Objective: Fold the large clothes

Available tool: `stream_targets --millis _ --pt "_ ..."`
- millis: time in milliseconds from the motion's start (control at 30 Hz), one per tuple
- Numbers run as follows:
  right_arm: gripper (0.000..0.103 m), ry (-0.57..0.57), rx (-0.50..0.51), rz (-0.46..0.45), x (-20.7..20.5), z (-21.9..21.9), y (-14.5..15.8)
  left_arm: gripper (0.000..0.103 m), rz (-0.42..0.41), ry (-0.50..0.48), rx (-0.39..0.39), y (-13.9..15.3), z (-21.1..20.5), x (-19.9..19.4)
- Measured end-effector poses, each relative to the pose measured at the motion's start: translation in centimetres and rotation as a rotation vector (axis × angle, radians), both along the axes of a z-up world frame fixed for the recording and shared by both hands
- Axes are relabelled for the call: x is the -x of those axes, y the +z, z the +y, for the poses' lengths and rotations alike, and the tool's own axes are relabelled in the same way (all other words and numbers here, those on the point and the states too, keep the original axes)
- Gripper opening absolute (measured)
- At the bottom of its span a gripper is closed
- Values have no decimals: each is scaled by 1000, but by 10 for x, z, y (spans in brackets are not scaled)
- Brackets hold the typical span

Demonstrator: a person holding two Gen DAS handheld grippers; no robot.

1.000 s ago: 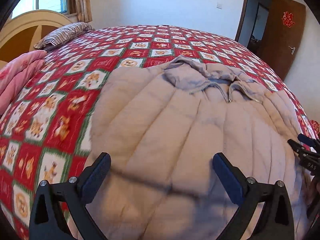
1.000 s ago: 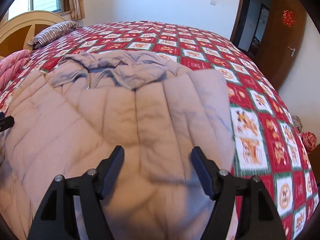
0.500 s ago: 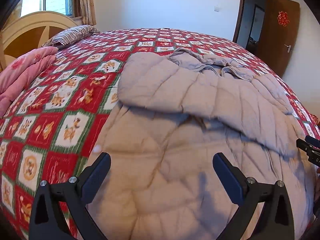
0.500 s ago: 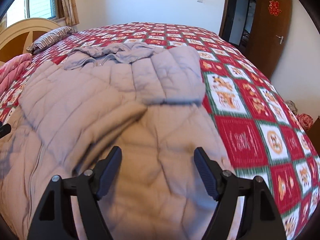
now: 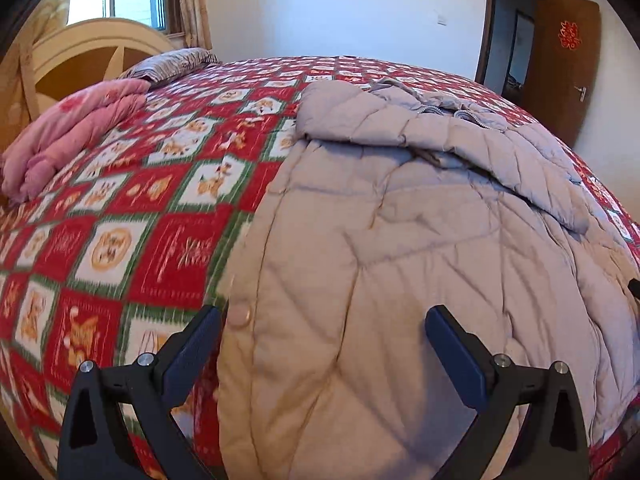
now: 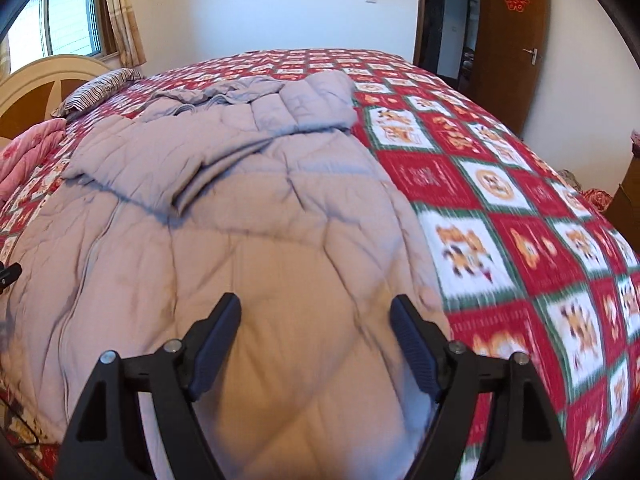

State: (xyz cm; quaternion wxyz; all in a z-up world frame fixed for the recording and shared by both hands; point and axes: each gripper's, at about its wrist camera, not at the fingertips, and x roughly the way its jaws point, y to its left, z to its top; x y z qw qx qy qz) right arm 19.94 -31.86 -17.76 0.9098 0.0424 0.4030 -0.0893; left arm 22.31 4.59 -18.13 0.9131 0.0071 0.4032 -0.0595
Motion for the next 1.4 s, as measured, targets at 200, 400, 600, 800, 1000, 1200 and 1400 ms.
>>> stream_targets --millis 200,400,600,800,1000,1200,1400 --pt "80 -11 -5 -18 24 4 -2 102 -10 -4 -12 -2 1 17" --pt "80 -23 -4 -30 47 1 -7 102 1 15 -34 -9 9 32" --pt "80 -28 -5 -25 65 -1 -10 102 41 14 12 -16 21 43" --pt "80 -19 -17 -20 88 1 -15 102 56 -11 60 -20 26 53" --pt "80 -80 -44 -50 97 -15 -11 102 51 -41 80 -17 20 60" --pt "72 -60 -79 -28 95 -15 -18 91 61 -105 76 -19 8 62" --pt "66 -54 -135 -13 93 -19 -31 84 92 -115 162 -24 17 59"
